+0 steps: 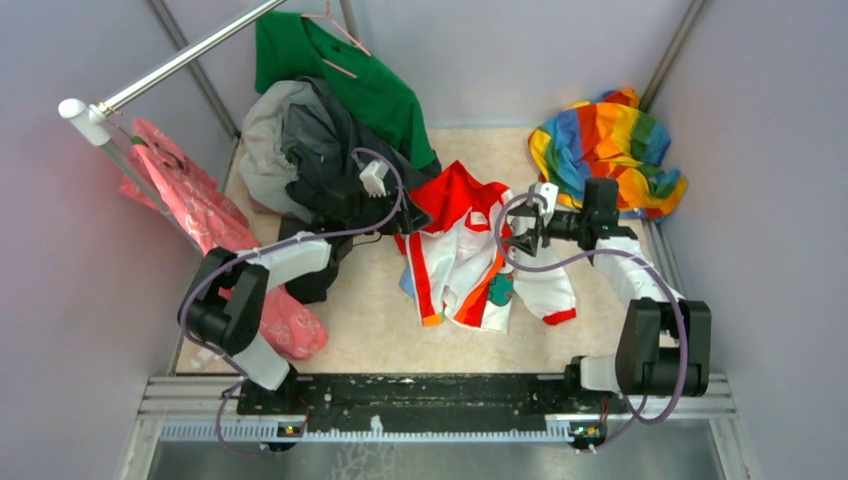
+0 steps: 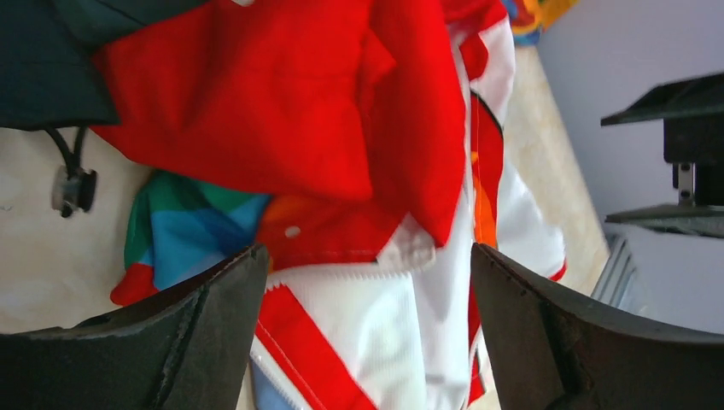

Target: Zip up the jacket

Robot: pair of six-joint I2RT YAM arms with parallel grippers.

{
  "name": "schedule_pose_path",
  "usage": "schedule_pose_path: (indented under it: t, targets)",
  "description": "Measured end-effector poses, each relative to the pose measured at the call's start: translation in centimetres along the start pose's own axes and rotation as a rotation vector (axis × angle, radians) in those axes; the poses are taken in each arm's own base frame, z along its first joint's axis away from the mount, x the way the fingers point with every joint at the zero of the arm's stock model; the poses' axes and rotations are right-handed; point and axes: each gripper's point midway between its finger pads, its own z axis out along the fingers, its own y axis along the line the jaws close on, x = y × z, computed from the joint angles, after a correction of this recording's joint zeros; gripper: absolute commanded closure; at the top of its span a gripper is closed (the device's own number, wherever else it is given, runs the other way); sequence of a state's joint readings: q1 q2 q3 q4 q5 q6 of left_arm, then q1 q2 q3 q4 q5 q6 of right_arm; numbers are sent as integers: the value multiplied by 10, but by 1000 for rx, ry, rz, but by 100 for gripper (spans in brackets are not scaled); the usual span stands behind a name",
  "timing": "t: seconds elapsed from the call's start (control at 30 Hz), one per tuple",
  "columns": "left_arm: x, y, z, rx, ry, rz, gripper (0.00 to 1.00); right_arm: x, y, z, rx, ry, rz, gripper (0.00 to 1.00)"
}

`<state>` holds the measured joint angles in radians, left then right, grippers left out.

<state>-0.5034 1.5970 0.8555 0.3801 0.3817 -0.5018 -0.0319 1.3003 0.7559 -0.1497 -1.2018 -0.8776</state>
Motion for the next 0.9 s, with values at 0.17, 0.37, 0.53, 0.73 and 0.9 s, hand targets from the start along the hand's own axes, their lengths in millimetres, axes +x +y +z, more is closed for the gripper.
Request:
schedule_pose_path:
  t: [0.17,0.37,0.53,0.73,0.9]
  targets:
    - [1,16,19,-10,12,-146,6,-10,-26,11,-2,12,-30,36]
    - [19,19,37,-55,48,-228,6,-5,-20,21,-19,25,6,35]
    - [7,13,58,-106,33,-230,25,8,-13,21,-15,38,45,35]
    - [16,29,76,-169,60,-244,45,7,-14,21,-10,33,50,35]
    - [14,37,79,-209,66,-220,79,7,-14,22,-9,32,52,35]
